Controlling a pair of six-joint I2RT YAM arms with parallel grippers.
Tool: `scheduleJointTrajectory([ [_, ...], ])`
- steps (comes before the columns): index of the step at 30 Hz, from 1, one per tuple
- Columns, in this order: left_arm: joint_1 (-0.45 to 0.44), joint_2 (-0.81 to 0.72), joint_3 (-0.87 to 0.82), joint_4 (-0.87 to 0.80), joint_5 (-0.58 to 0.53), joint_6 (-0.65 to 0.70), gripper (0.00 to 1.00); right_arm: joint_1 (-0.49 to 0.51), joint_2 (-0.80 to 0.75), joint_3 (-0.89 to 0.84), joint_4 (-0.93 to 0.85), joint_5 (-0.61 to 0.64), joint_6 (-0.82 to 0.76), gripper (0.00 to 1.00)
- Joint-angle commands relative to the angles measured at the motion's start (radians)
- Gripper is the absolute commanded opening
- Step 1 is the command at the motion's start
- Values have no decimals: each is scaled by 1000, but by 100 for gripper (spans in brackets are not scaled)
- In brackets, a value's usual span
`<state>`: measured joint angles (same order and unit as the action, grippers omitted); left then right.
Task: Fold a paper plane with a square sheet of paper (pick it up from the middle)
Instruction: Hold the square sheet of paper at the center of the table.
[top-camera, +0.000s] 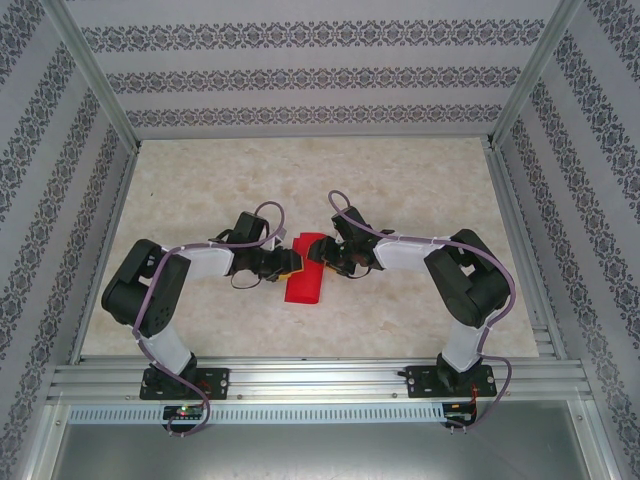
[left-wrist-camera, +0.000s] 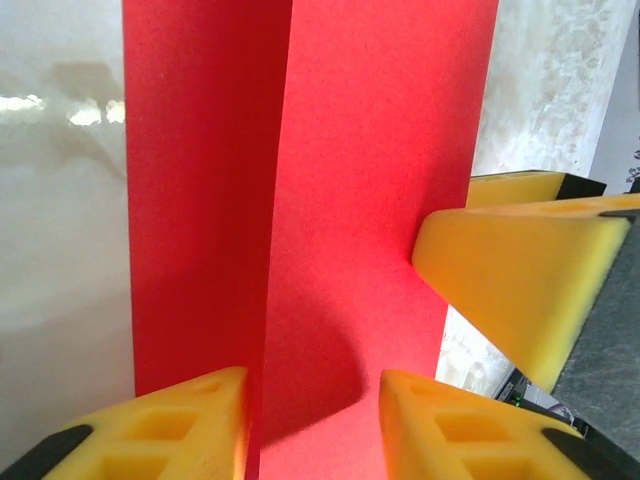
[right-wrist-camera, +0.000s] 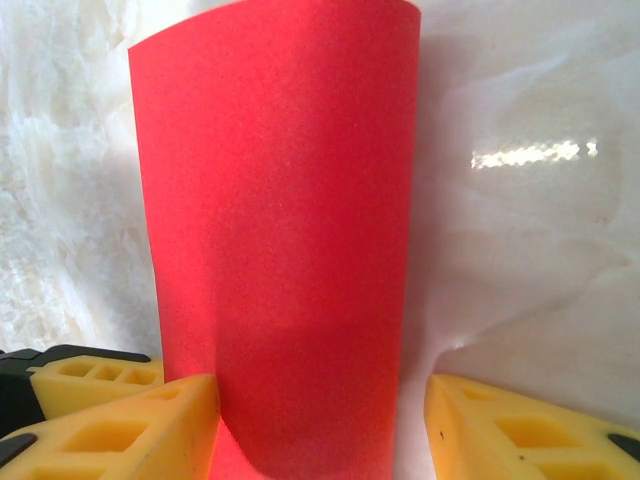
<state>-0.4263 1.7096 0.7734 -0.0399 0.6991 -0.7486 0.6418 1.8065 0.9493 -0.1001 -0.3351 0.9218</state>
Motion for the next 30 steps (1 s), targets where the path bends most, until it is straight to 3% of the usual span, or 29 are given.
scheduleJointTrajectory([
  [1, 21, -2, 14, 49, 17, -2, 37, 13, 5, 17, 6, -8, -2, 57],
  [12, 35, 26, 33, 73, 39, -2, 38, 11, 13, 30, -3, -23, -11, 58],
  [30, 57, 28, 59, 26, 31, 33, 25, 7, 12, 47, -38, -25, -29, 59],
])
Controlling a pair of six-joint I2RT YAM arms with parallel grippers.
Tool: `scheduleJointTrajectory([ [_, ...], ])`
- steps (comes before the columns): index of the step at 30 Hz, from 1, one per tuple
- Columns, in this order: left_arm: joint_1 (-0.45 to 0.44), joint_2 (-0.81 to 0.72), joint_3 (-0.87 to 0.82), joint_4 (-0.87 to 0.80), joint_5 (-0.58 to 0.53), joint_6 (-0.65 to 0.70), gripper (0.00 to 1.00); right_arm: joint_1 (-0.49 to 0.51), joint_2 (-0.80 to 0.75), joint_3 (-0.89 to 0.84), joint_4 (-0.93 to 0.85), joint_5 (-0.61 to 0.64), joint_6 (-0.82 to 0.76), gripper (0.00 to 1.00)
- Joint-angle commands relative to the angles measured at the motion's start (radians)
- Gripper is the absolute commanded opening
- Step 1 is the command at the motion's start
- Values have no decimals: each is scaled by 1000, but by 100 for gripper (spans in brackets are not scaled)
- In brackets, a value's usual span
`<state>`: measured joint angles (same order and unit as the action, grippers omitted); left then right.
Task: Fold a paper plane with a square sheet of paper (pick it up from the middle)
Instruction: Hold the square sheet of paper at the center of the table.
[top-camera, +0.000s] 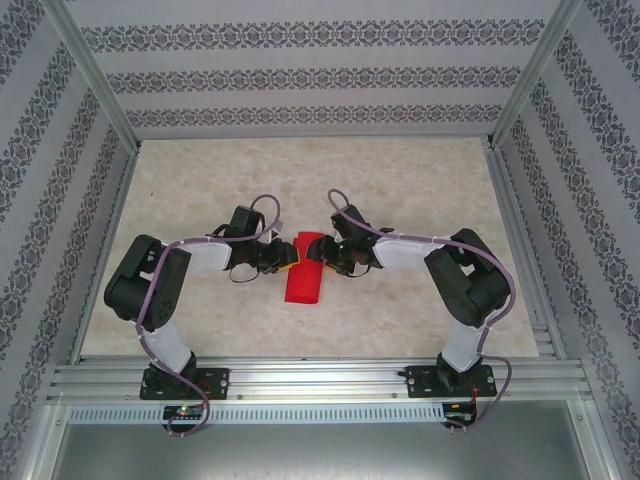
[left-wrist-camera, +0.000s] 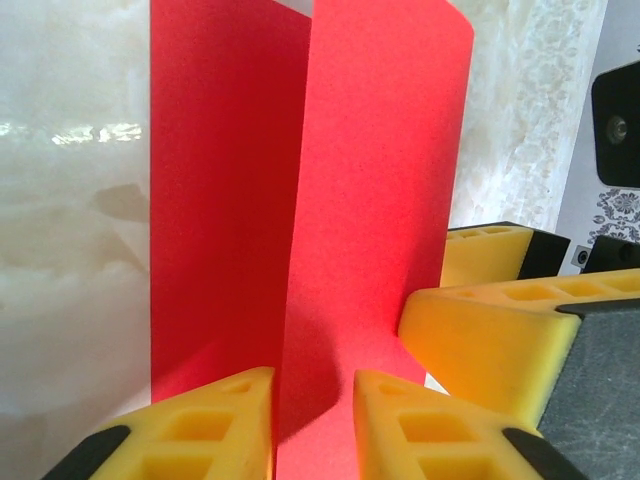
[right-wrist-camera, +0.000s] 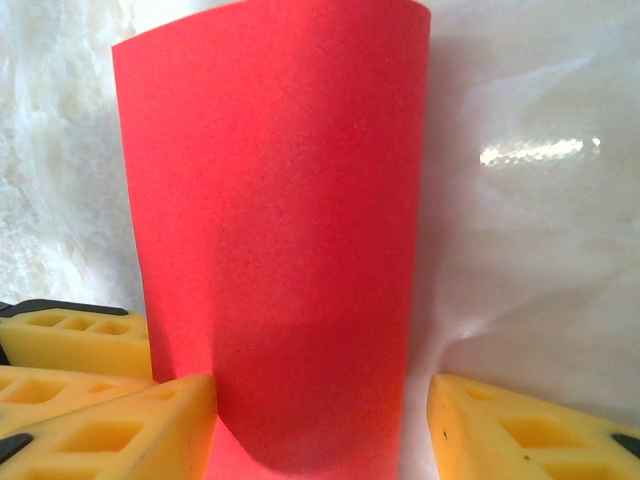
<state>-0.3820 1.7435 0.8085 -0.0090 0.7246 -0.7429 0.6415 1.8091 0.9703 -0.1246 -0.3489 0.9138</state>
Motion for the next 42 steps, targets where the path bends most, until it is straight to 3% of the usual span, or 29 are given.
scheduleJointTrajectory([
  [1, 12, -3, 27, -7, 7, 29, 23, 9, 12, 27, -14, -12, -21, 59],
  [9, 17, 1, 34, -22, 12, 42, 12, 9, 9, 27, -26, -7, -24, 59],
  [15, 21, -1, 48, -106, -58, 108, 8, 9, -9, 37, -53, 9, -31, 61],
  [29, 21, 50, 43, -76, -68, 116, 9, 15, -141, 65, -154, 84, -47, 63],
  [42, 18, 83, -2, 16, -48, 69, 12, 25, -160, 78, -164, 87, -45, 63],
])
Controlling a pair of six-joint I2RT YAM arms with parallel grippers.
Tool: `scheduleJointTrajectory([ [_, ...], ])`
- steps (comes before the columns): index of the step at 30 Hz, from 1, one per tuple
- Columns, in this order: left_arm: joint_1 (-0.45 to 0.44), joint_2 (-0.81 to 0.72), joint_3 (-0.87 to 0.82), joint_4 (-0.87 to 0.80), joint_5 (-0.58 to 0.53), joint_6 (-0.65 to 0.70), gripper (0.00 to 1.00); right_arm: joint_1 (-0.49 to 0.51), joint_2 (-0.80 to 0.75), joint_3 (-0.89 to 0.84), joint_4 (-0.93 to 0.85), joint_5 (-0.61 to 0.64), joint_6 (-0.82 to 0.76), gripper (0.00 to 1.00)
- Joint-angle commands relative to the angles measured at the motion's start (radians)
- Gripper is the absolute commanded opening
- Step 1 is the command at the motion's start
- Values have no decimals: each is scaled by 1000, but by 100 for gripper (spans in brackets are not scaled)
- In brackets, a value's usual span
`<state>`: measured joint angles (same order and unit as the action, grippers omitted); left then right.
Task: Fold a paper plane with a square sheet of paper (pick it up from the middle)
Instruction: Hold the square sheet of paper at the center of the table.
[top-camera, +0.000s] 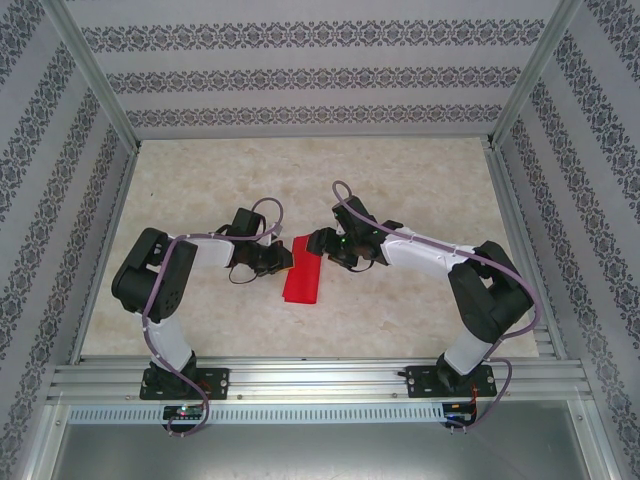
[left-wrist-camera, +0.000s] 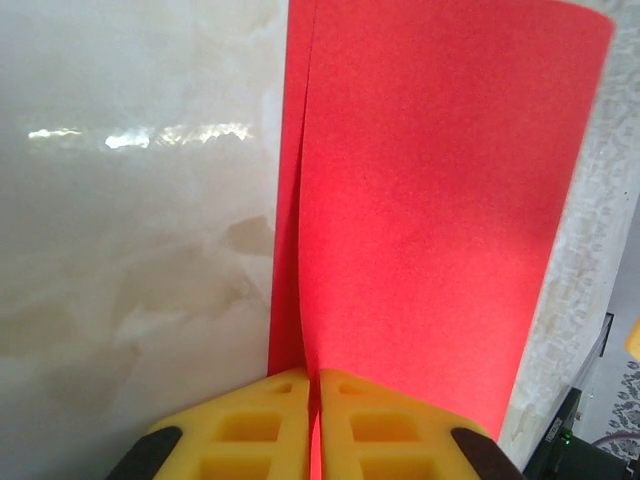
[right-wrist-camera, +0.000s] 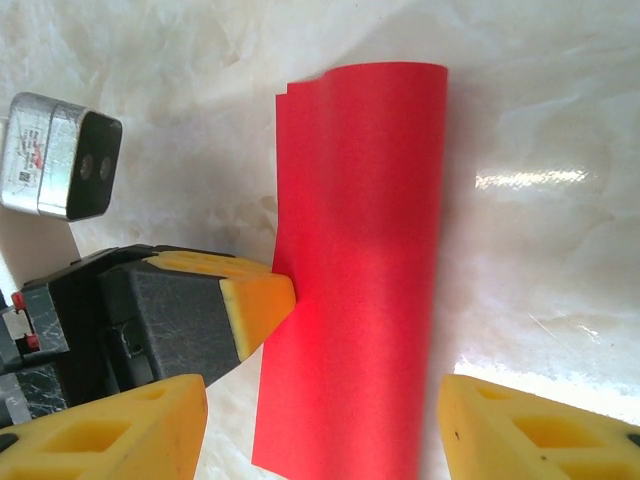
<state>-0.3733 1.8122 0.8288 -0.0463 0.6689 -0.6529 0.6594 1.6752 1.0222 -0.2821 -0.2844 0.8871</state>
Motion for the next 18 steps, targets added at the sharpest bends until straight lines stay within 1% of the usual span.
scheduleJointTrajectory([
  [1, 7, 15, -26, 65, 10, -28, 12, 8, -24, 27, -8, 21, -17, 63],
  [10, -1, -2, -66, 158, 28, -89, 12, 17, -14, 22, 2, 22, -13, 63],
  [15, -5, -42, -77, 165, 7, -111, 12, 18, -8, 18, 8, 21, -10, 62],
  [18, -11, -72, -73, 135, -19, -107, 13, 19, -7, 15, 12, 23, -10, 62],
])
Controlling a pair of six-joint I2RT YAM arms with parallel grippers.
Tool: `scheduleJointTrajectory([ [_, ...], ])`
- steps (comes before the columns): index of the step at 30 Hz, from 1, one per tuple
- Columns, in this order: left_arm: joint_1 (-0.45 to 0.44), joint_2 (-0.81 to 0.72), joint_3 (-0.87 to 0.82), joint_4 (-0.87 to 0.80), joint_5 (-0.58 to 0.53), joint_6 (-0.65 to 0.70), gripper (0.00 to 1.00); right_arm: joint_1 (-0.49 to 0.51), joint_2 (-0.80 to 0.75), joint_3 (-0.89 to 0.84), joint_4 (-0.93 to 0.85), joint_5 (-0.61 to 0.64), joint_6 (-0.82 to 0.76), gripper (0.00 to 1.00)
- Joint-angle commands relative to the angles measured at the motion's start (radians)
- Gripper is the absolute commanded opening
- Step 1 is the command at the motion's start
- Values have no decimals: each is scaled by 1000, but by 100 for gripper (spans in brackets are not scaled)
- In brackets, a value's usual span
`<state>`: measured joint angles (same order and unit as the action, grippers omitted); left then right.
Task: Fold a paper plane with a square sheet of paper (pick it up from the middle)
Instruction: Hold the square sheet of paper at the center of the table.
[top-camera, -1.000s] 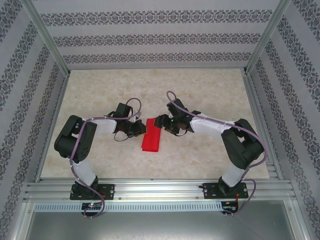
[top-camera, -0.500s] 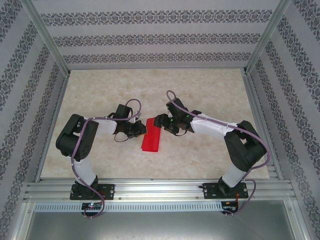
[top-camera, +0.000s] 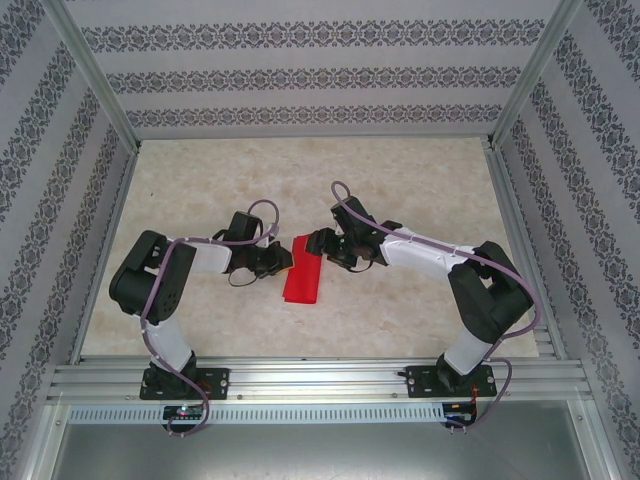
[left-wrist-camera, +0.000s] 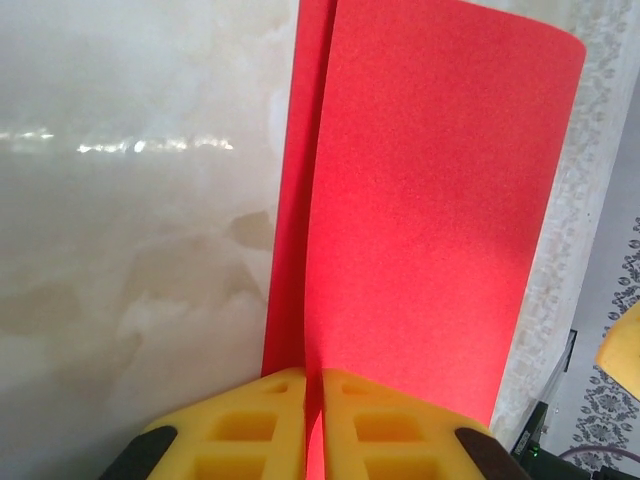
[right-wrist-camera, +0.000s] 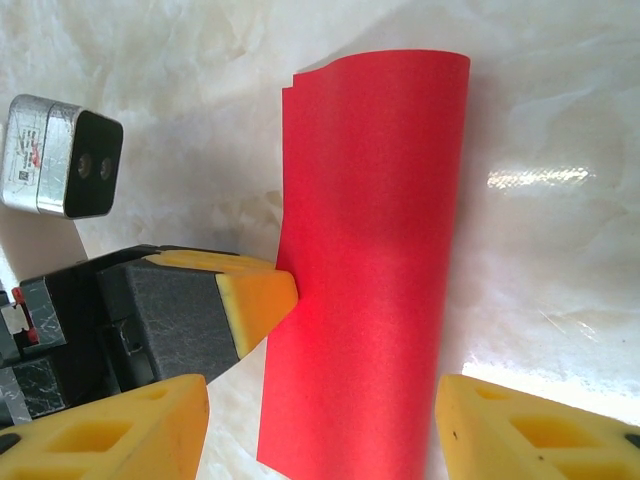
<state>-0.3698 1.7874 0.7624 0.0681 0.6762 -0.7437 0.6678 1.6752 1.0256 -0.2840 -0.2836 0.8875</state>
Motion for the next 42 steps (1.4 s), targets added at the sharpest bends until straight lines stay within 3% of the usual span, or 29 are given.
scheduleJointTrajectory([
  [1, -15, -52, -7, 14, -30, -12, 13, 11, -6, 12, 13, 21, -10, 61],
  [29, -67, -64, -26, 7, -151, 6, 12, 16, -2, 1, 14, 26, -9, 61],
  [42, -75, -26, -27, 20, -133, 6, 12, 21, 1, 3, 11, 27, -6, 60],
])
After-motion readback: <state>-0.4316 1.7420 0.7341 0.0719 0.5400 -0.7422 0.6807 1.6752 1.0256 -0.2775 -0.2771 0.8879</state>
